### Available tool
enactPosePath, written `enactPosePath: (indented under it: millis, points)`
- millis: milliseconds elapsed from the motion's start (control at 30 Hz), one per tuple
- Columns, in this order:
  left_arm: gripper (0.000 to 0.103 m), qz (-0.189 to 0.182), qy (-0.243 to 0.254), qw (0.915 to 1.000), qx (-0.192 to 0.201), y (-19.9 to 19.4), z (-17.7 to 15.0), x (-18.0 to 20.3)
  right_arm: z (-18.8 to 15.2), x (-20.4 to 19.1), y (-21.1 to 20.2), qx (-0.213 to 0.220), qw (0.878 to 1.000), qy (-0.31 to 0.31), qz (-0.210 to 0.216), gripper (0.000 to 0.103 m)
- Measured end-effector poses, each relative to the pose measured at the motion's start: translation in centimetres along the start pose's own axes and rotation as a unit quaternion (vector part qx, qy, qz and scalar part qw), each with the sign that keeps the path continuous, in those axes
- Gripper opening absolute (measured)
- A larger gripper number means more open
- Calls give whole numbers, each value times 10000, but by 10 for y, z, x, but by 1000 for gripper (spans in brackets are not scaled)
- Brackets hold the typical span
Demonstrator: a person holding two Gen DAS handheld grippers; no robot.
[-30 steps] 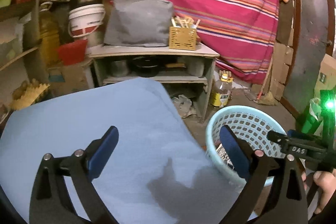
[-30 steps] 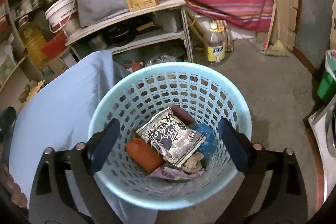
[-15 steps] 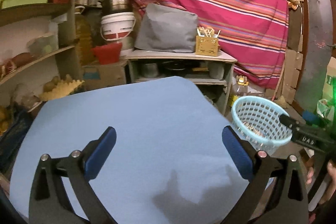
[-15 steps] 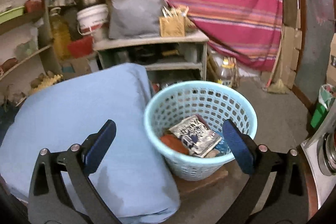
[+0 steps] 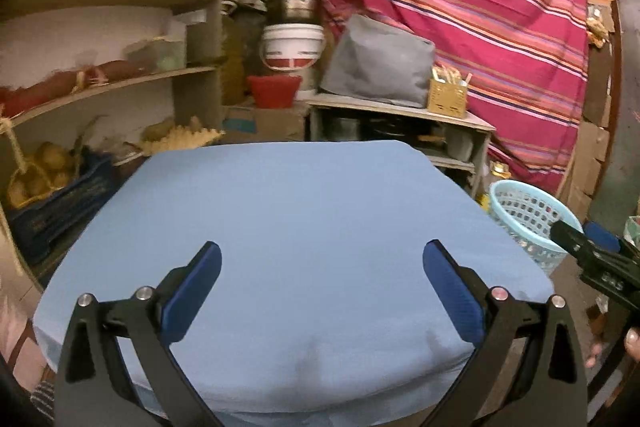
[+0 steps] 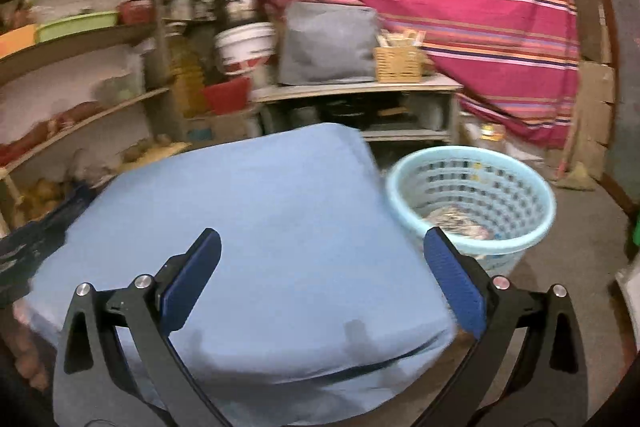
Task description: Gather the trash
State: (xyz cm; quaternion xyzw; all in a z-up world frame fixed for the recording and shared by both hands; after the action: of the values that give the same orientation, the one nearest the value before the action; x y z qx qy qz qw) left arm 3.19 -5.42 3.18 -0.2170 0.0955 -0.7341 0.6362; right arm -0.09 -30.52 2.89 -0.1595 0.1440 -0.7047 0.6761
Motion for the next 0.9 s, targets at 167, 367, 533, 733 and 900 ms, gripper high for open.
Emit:
enactPosePath:
  millis: [167, 367, 533, 733, 900]
  points:
    - [99, 159, -114, 9998, -49, -7, -13, -20, -8, -32, -4, 56, 9994, -324, 74, 99]
    - [99, 167, -312, 9994, 10, -14, -24, -39, -18, -60, -5, 86, 9983, -529, 215, 99]
    - [99, 308, -348, 9988, 118, -19, -23, -47, -18, -74, -7, 166, 9975, -673, 155, 99]
    - [99, 457, -288, 9982, 258, -24, -27, -51, -24, -80, -6, 112, 9969, -763, 167, 99]
    - [99, 579, -251, 9972, 399, -27, -30, -53, -24, -84, -7, 163, 9963, -837, 108, 99]
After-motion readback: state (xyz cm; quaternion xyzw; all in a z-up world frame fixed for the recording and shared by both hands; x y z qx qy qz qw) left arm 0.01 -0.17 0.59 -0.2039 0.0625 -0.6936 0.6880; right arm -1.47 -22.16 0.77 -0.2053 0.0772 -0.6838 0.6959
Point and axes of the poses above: each gripper's, at about its wrist camera, not at the fingertips, and y roughly the way its jaws point, x to its right, z to its top, the point moved 1 cm from there along y, roughly the way its jaws point, and after that the axes turned 10 degrees about -y, right-handed, at the moved point
